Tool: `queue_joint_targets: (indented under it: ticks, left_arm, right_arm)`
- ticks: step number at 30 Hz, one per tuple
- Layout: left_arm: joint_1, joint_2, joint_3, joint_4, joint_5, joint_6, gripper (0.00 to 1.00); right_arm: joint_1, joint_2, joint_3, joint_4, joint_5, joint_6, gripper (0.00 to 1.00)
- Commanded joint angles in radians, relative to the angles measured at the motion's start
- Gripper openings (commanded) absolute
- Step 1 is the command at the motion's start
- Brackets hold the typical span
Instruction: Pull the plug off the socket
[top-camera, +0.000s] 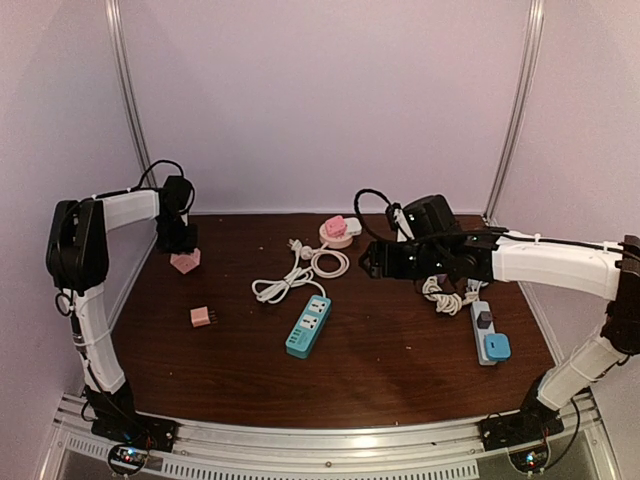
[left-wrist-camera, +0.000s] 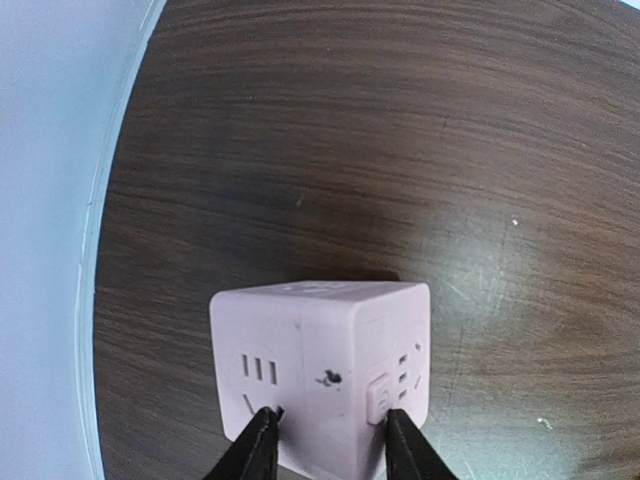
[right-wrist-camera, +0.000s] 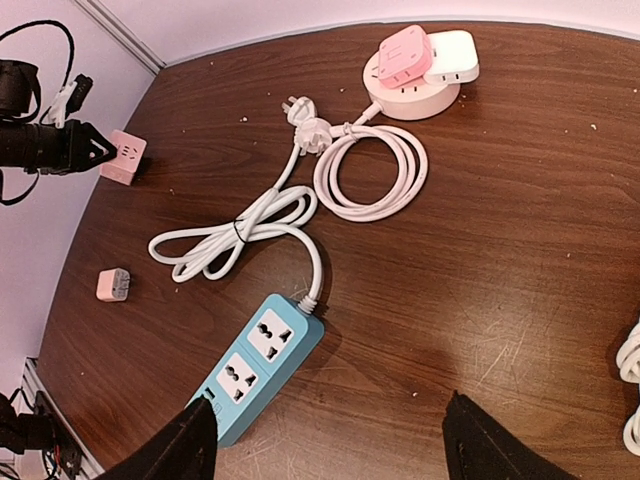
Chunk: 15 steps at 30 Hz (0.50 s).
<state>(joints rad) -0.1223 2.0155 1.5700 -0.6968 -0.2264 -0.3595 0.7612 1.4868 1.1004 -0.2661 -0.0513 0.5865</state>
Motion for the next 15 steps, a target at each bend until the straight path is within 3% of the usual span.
queue_joint_targets:
  ticks: [1,15]
  left_arm:
    - [-0.029,-0.004,-0.019,0.022,0.035,0.003,0.38]
    - [-0.089,-0.032,0.015,0.01,0.073,0.03,0.43]
  right_arm:
    - [-0.004,0.021,0.011,0.008,-0.005,0.01,0.79]
    - [-0.005,0.033,0.012,0.011,0.004,0.013,0.79]
